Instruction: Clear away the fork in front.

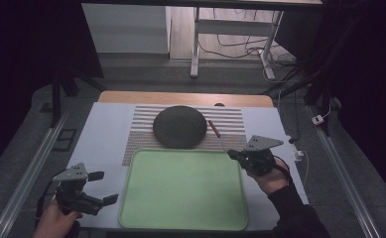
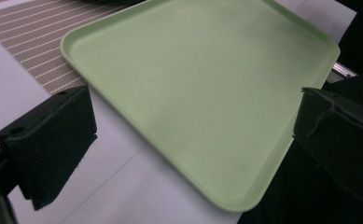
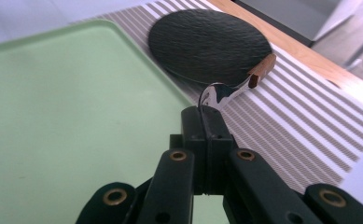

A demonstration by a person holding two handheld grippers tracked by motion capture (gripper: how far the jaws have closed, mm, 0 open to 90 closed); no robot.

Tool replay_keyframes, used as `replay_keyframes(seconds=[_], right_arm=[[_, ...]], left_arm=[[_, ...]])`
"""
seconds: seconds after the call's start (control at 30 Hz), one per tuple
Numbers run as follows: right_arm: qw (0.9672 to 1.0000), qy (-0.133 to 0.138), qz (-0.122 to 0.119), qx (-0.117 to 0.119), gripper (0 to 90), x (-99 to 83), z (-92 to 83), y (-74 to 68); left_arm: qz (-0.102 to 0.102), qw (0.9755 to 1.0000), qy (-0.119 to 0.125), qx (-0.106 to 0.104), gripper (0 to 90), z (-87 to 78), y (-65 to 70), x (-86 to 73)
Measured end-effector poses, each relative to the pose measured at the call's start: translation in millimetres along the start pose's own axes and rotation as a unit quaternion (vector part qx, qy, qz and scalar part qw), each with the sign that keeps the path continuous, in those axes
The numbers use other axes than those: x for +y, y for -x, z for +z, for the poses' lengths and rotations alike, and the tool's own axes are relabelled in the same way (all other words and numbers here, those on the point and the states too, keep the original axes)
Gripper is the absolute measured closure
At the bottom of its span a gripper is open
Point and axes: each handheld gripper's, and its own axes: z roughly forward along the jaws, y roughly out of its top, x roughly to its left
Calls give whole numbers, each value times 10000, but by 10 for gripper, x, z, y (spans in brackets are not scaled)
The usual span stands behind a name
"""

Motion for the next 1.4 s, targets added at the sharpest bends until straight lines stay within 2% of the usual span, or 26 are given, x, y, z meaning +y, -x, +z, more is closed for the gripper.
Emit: replay_keyframes(seconds=[0.03,0.07,0.2,0.23,0.33,0.4,0.5,0.53,0.67,0.7,0.77,0.83,0.87,0.9,0.93,1.07,1.1,1.17,1.3,1.4], right_arm=[[9999,61,29,118,900,-6,-20,-27],[9999,61,29,118,900,-6,-20,-27],[9991,158,50,399,900,-14,-44,-100],[9984,199,27,537,900,-18,-49,-143],[9975,207,-6,671,900,-18,-62,-185],[9958,268,-22,879,900,-19,-73,-252],[9945,270,-48,1010,900,-25,-80,-292],[9927,291,-48,1171,900,-35,-85,-331],[9903,317,-35,1353,900,-45,-89,-384],[9880,364,-4,1503,900,-50,-92,-420],[9871,368,-10,1560,900,-49,-95,-440],[9841,393,-54,1729,900,-39,-96,-501],[9841,393,-54,1729,900,-39,-96,-501],[9817,414,-78,1860,900,-30,-92,-535],[9817,414,-78,1860,900,-30,-92,-535],[9750,458,-106,2171,900,-11,-57,-603],[9717,441,-150,2314,900,-1,-25,-650],[9706,409,-192,2363,900,5,-10,-676],[9641,375,-314,2610,900,33,37,-763],[9596,411,-370,2758,900,55,49,-805]], left_arm=[[22,10000,0,-40,0,21,-5,10],[36,10000,-7,-73,0,40,-8,22],[140,9998,-35,-146,0,112,-15,73],[171,9997,-47,-161,0,133,-16,89],[256,9994,-113,-197,0,207,-11,146],[319,9990,-183,-241,0,261,-7,190],[360,9986,-249,-299,0,341,-1,251],[412,9983,-269,-303,0,362,-1,271],[460,9978,-284,-392,0,429,-4,354],[490,9976,-288,-387,0,447,-4,377],[577,9971,-332,-368,0,481,-2,422],[629,9967,-351,-366,0,516,2,462],[642,9966,-355,-387,0,532,3,480],[667,9963,-360,-408,0,546,3,495],[695,9961,-369,-410,0,559,3,509],[792,9949,-359,-508,0,598,-4,546],[853,9942,-369,-535,0,607,-5,552],[973,9928,-410,-558,0,638,0,566],[1190,9893,-532,-653,0,738,27,607],[1407,9854,-635,-721,0,815,56,646]])
